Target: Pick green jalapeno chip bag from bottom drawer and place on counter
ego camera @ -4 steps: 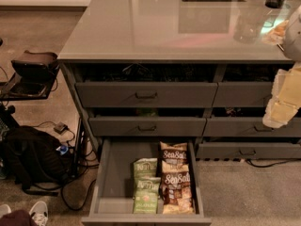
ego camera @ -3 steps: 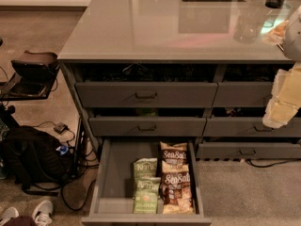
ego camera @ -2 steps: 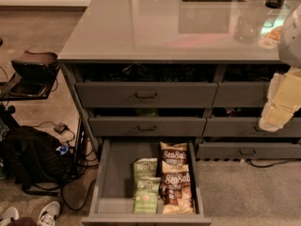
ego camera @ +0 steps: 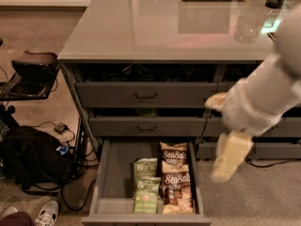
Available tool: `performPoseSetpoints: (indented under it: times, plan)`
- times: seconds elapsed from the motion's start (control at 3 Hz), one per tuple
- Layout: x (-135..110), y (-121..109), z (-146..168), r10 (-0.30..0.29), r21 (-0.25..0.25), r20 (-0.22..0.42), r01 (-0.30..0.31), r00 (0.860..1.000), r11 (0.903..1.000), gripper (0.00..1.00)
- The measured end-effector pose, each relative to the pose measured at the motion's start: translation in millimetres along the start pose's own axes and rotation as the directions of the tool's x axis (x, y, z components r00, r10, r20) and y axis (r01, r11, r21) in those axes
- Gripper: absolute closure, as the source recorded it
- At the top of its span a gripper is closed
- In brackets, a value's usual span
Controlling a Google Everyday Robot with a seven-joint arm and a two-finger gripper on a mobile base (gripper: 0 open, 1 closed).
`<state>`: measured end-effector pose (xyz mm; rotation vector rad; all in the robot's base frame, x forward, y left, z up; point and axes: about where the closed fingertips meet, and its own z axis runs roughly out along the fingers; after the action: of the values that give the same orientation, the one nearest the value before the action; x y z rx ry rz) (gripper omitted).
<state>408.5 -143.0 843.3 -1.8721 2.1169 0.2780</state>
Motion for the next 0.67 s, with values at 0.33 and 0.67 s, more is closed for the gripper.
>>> performPoseSetpoints:
  times: [0.33, 0.67]
  plan:
    - [-0.2, 28.1, 108.8, 0.055, -0.145, 0.123, -0.037, 0.991, 0.9887, 0.0]
    - [23.8, 73.6, 242.9, 0.149, -0.282, 0.195, -0.09, 0.969, 0.9551, 0.0]
